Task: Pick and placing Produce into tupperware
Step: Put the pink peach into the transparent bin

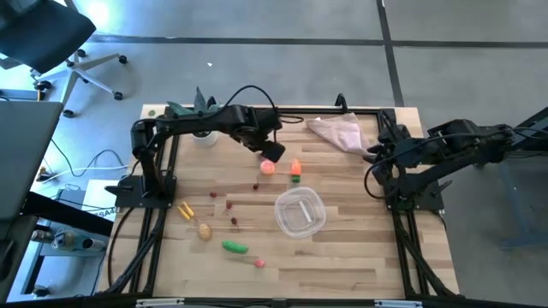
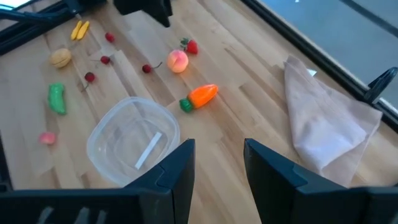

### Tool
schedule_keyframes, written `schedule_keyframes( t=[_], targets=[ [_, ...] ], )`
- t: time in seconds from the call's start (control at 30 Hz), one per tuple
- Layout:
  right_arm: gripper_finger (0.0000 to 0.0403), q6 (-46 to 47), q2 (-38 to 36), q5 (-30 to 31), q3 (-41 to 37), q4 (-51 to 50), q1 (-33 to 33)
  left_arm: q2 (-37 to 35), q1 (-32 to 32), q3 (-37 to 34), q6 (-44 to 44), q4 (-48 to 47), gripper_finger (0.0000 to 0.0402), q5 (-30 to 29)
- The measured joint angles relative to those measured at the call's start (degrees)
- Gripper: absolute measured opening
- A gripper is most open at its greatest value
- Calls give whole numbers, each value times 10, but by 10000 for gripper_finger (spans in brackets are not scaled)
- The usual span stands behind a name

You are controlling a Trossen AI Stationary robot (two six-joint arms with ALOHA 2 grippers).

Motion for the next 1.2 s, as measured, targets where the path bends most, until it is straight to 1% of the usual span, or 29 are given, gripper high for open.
schedule_keyframes(
  t=[0.1,0.17,0.27,0.5,0.73,0.93,1.1,1.2],
  targets=[
    [130,0,0,-23,0,0,0,0,0,0,-9,21,172,7],
    [130,0,0,-43,0,0,0,0,-4,0,-12,19,172,17],
    [130,0,0,-73,0,0,0,1,-4,0,-27,16,172,16],
    [130,0,0,-123,0,0,0,22,-16,0,-97,13,172,-28],
    [130,0,0,-127,0,1,0,42,-39,0,-192,14,173,-48],
    [130,0,0,-127,0,1,0,41,-46,0,-284,11,173,-83],
    [130,0,0,-127,0,1,0,48,-49,0,-330,7,173,-84],
    [130,0,0,-127,0,2,0,56,-52,-1,-341,-9,173,-82]
  ],
)
